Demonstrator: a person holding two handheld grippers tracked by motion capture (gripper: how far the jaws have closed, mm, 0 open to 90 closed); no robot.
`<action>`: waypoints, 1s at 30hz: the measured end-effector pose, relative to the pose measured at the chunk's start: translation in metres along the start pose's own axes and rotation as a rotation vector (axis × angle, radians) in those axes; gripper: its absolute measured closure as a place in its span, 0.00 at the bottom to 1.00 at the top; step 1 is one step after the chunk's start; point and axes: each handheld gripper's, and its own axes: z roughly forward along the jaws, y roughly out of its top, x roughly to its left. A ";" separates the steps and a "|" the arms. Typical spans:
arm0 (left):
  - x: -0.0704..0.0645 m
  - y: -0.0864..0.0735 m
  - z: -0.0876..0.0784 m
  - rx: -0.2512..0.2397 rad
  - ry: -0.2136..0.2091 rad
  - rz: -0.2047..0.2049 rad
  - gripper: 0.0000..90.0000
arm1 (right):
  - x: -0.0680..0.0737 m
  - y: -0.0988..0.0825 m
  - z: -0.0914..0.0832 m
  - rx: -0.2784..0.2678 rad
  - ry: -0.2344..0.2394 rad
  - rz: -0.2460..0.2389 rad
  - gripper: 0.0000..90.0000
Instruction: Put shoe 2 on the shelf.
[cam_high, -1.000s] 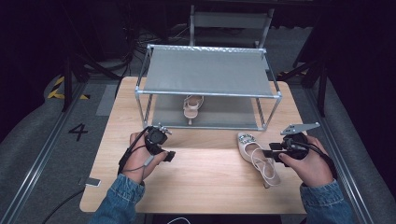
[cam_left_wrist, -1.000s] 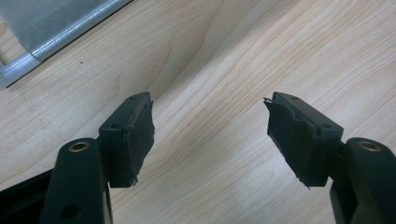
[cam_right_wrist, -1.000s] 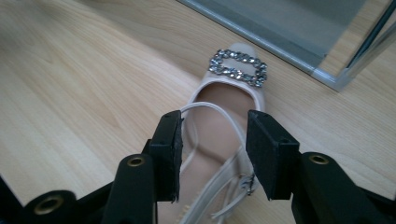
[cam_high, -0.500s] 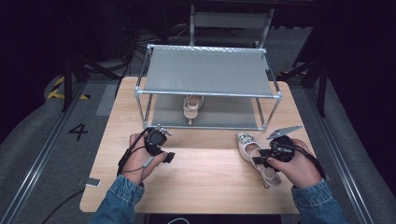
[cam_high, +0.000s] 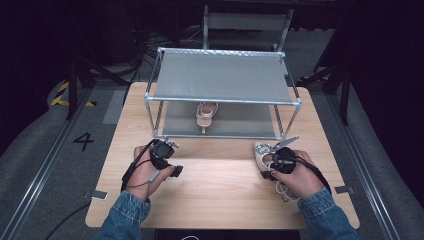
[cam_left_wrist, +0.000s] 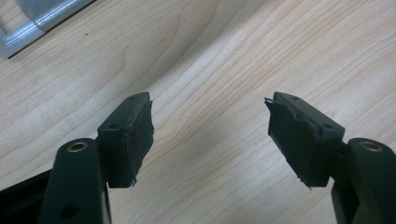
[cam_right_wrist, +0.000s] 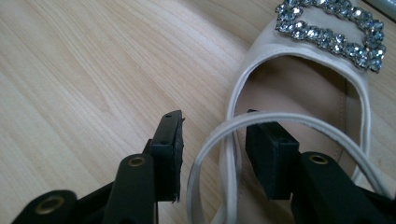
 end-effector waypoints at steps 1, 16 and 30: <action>0.000 0.000 0.000 -0.001 0.002 0.001 0.35 | 0.000 0.001 0.001 0.001 -0.006 -0.004 0.65; 0.011 -0.018 -0.001 0.014 0.027 -0.027 0.35 | 0.002 0.008 0.006 0.042 -0.097 -0.041 0.97; 0.019 -0.030 -0.005 0.006 0.021 -0.058 0.36 | 0.007 0.059 -0.010 -0.020 -0.107 -0.109 0.97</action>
